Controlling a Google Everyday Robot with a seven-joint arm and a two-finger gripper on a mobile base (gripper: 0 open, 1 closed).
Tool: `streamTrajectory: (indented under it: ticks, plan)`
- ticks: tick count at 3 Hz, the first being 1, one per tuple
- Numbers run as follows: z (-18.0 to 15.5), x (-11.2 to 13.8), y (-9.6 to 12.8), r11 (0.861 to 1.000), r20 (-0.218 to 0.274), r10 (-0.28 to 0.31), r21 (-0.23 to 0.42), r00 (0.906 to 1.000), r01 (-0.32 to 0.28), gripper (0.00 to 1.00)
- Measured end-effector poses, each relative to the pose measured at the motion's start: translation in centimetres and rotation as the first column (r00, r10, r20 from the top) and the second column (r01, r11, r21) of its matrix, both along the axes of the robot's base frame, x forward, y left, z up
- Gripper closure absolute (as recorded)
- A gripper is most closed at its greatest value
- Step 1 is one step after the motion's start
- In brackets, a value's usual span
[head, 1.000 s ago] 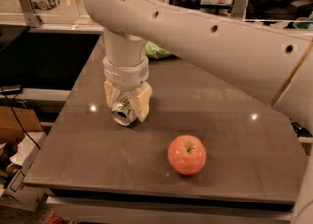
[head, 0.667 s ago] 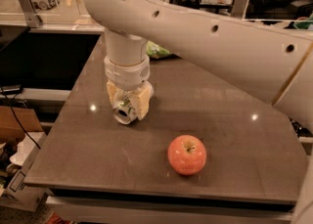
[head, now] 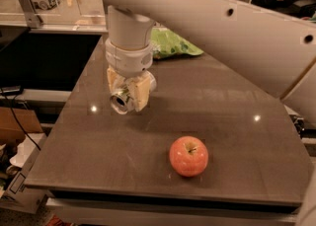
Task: Place 7up can upright
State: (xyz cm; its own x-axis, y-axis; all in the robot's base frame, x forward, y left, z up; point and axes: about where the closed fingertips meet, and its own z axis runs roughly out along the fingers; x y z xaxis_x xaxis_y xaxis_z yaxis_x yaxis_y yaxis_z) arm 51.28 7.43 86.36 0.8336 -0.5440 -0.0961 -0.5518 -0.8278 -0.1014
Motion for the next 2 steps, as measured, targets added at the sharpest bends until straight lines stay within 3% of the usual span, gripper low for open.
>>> streamTrajectory:
  ticks: [1,2]
  plan:
    - [2.2,0.9,0.2,0.993,-0.051,-0.102,0.062,0.9935,0.105,1.0]
    - [4.0,2.2,-0.3,0.958,-0.142,-0.231,0.137,0.9626,0.25,1.0]
